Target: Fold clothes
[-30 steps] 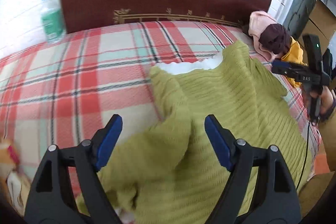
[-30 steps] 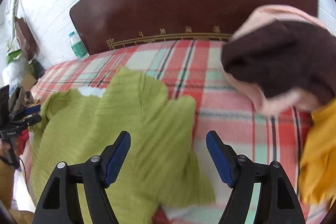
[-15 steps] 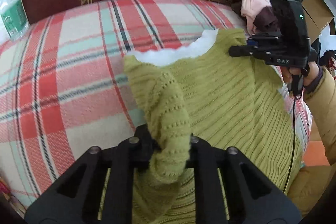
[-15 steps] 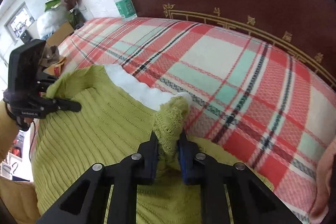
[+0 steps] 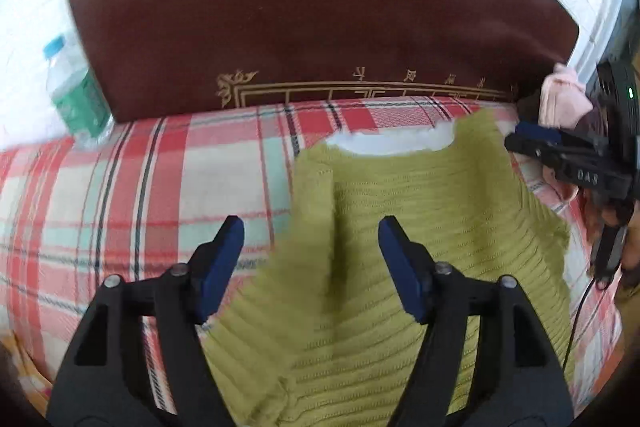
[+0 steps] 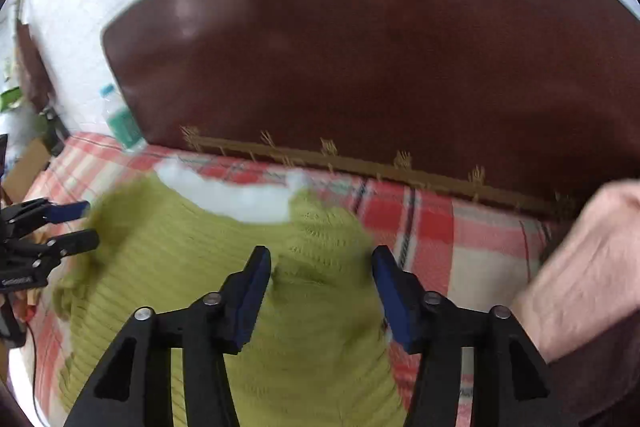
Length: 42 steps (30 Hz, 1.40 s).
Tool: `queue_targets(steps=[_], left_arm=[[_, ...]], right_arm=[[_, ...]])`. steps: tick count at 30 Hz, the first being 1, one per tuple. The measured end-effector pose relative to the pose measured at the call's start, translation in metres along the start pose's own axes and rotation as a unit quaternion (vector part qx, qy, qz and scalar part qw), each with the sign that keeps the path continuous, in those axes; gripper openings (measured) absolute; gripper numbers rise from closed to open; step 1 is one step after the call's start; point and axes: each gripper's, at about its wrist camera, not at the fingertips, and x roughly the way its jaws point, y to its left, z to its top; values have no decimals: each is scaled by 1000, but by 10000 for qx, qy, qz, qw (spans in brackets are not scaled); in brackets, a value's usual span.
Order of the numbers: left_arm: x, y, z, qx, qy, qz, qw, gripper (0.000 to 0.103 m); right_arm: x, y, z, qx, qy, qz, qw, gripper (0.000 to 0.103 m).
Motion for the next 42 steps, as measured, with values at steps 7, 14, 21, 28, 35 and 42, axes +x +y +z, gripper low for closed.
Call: queue_targets(steps=[7, 14, 21, 28, 35, 42], left_arm=[[-63, 32, -80, -267, -46, -681, 9973, 71], [-89, 15, -190, -542, 637, -1047, 9910, 78], [-84, -17, -214, -582, 598, -1272, 9884, 81], [-80, -28, -214, -705, 689, -1635, 9816, 81], [-66, -43, -201, -671, 769, -1941, 9757, 81], [-46, -45, -191, -1208, 642, -2380, 9616, 60]], right_arm=[[-74, 57, -72, -1486, -45, 1002, 9838, 72], [-122, 134, -179, -2477, 337, 1967, 9481, 76], [-114, 209, -248, -3514, 579, 1606, 9205, 76], [-106, 189, -241, -2553, 714, 1660, 9498, 20], [-105, 106, -224, -626, 606, 2031, 9753, 17], [-97, 88, -226, -84, 475, 2393, 9698, 18]])
